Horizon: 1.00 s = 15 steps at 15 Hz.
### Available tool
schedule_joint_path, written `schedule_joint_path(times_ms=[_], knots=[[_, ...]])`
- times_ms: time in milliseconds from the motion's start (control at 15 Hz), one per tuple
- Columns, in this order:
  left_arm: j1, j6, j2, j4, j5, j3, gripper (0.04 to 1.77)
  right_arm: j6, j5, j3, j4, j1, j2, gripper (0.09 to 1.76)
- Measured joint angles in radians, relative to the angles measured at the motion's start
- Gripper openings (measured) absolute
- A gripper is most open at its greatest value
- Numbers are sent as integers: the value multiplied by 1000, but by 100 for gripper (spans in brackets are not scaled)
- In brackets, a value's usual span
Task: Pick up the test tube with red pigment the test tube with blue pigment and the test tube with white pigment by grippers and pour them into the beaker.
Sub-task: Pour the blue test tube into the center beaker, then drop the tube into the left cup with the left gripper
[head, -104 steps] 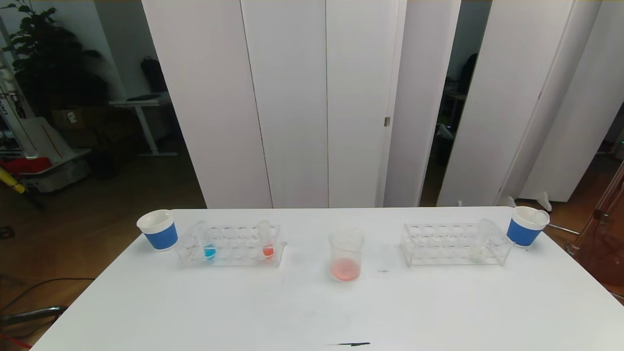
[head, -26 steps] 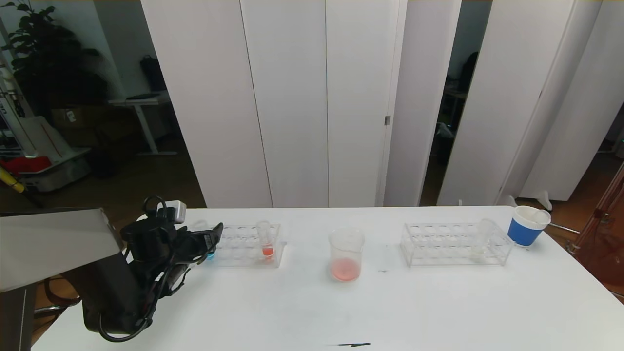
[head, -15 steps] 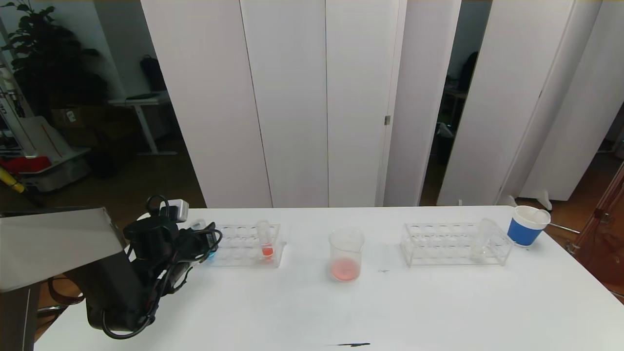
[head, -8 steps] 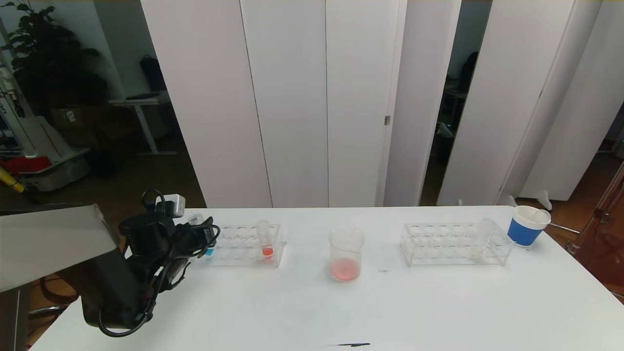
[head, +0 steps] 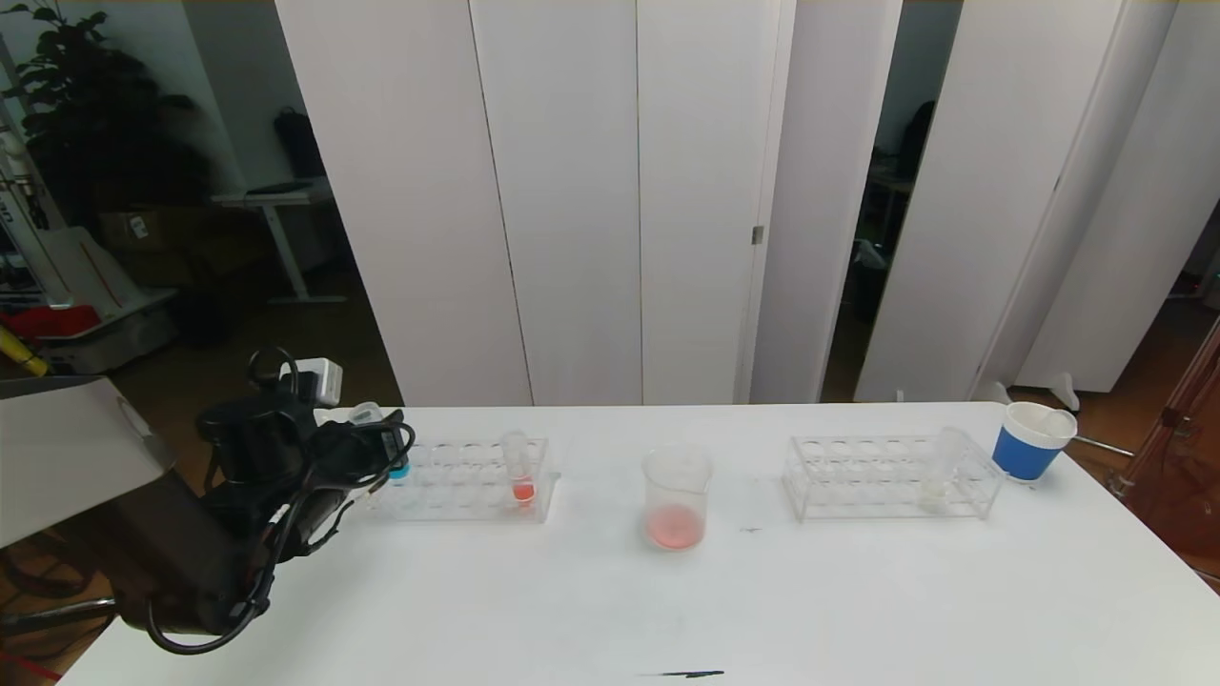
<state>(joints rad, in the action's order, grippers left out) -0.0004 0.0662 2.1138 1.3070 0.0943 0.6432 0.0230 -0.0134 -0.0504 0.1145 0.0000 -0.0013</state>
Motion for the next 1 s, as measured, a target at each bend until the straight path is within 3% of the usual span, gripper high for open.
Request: schedule_joint_path(times_ms=[667, 1000], knots=[[-5, -4, -267, -248, -16, 40, 58, 0, 0, 0, 0, 0, 0, 175], [-33, -34, -386, -407, -133, 114, 58, 0, 0, 0, 0, 0, 0, 175]])
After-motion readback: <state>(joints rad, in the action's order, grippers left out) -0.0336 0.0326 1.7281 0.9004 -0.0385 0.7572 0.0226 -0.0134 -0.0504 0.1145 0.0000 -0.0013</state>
